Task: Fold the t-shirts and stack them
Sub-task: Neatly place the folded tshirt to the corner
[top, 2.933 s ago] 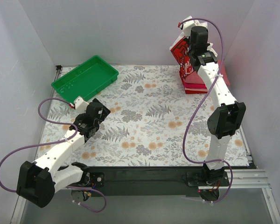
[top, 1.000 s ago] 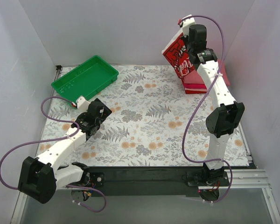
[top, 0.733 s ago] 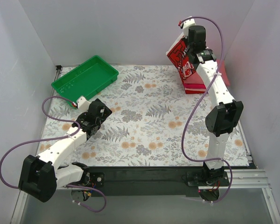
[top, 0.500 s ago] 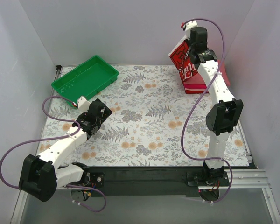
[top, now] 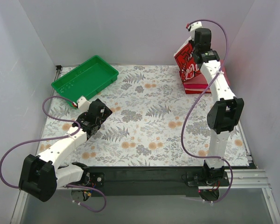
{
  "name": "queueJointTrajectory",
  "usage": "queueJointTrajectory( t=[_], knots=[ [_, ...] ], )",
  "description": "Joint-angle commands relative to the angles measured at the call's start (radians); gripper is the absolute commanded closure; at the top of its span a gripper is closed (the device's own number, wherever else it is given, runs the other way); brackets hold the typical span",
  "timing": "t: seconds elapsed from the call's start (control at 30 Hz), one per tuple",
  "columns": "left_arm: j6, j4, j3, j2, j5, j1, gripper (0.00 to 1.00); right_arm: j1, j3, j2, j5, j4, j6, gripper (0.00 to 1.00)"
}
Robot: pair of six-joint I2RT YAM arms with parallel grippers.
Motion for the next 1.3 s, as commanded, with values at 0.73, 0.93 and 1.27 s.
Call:
queueJointTrajectory(
  t=[0.73, 0.93, 1.27],
  knots=[
    [0.01, 0.009, 0.045, 0.06, -0.022, 0.001, 0.07, -0.143, -0.001, 0.134, -0.048, 0.156, 0.05, 0.99],
    [0.014, 0.007, 0.051, 0.066, -0.028, 0.001, 0.07, -0.171, -0.01, 0.166, -0.049, 0.177, 0.058, 0.99],
    [0.013, 0.007, 0.054, 0.082, -0.039, 0.001, 0.07, -0.22, -0.013, 0.211, -0.054, 0.177, 0.079, 0.99]
  ],
)
